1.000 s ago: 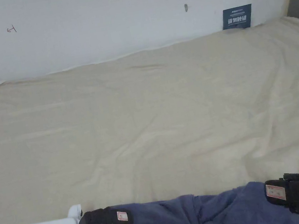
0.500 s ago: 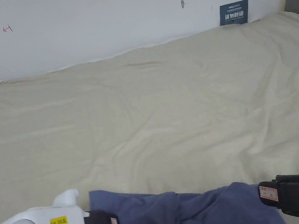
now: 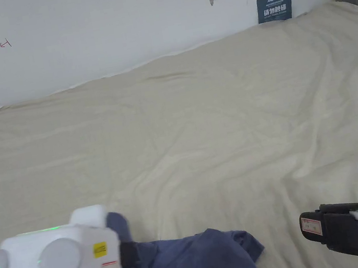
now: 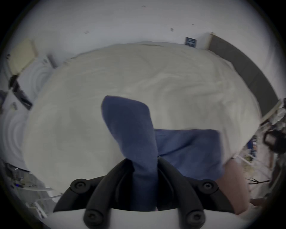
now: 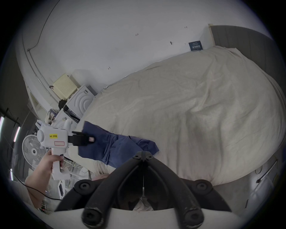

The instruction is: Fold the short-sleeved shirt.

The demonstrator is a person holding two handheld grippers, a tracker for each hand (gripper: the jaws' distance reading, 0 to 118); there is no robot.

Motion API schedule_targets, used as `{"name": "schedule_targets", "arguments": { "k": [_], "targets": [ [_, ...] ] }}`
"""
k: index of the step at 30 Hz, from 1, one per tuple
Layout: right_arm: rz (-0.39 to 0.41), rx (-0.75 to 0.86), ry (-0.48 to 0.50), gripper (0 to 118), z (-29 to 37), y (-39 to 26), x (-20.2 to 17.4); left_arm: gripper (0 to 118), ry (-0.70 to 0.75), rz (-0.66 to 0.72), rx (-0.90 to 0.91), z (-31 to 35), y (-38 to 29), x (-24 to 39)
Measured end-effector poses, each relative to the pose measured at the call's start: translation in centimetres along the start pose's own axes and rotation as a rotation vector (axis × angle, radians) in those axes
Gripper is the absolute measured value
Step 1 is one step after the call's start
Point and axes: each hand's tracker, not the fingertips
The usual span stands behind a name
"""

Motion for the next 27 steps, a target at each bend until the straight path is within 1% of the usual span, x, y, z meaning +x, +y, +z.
{"name": "schedule_targets", "arguments": {
  "k": [2, 5, 7, 8, 9, 10, 11, 12, 13, 15, 16, 18, 21, 23, 24, 25, 26, 27],
  "targets": [
    [-0.010, 0.001, -0.001, 0, 0.1, -0.3, 0.2, 10, -0.146, 0.022, -0.063, -1.4, 0.5, 2.8],
    [-0.013, 0.007, -0.014, 0, 0.4, -0.9, 0.5, 10, -0.318, 0.046, -0.176, -4.2, 1.5, 6.9],
    [-0.031, 0.000, -0.007, 0, 0.7, -1.3, 1.1, 10, -0.287, -0.005, -0.204, -6.1, 2.0, 9.1],
    [-0.041, -0.007, -0.002, 0, 0.7, -1.4, 1.4, 13, -0.288, -0.039, -0.205, -6.9, 2.1, 9.9],
    [-0.049, -0.012, 0.002, 0, 0.7, -1.5, 1.7, 27, -0.295, -0.057, -0.209, -7.7, 2.2, 10.4],
    [-0.052, -0.015, -0.002, 0, 0.8, -1.6, 1.9, 63, -0.328, -0.031, -0.224, -8.1, 2.2, 10.8],
    [-0.052, -0.017, -0.011, 0, 0.8, -1.7, 2.1, 88, -0.401, 0.031, -0.247, -8.5, 2.2, 10.9],
    [-0.051, -0.018, -0.020, 0, 0.8, -1.7, 2.3, 106, -0.520, 0.122, -0.274, -8.6, 2.2, 10.8],
    [-0.049, -0.016, -0.023, 0, 0.9, -1.7, 2.4, 115, -0.633, 0.194, -0.295, -8.5, 2.4, 10.5],
    [-0.055, -0.011, -0.024, 0, 1.0, -1.5, 2.8, 115, -0.854, 0.303, -0.319, -7.9, 2.7, 9.6],
    [-0.060, -0.008, -0.024, 0, 0.9, -1.4, 3.0, 115, -0.911, 0.337, -0.316, -7.5, 2.8, 9.0],
    [-0.066, 0.001, -0.025, 0, 0.9, -1.2, 3.2, 115, -0.923, 0.350, -0.245, -6.1, 3.4, 7.9],
    [-0.073, 0.015, -0.021, 0, 0.9, -0.8, 3.3, 115, -0.734, 0.274, -0.071, -3.1, 3.9, 6.4],
    [-0.078, 0.021, -0.018, 0, 1.0, -0.7, 3.4, 114, -0.592, 0.216, -0.018, -1.6, 3.9, 6.0],
    [-0.080, 0.023, -0.017, 0, 1.0, -0.7, 3.4, 109, -0.530, 0.196, -0.003, -1.0, 3.7, 5.9],
    [-0.081, 0.025, -0.015, 0, 1.0, -0.7, 3.5, 87, -0.453, 0.172, 0.009, -0.7, 3.5, 6.1],
    [-0.082, 0.024, -0.015, 0, 1.0, -0.7, 3.5, 77, -0.392, 0.142, 0.018, -0.5, 3.2, 6.4],
    [-0.083, 0.024, -0.014, 0, 1.0, -0.7, 3.6, 64, -0.344, 0.095, 0.023, -0.7, 2.9, 6.8]
  ]
}}
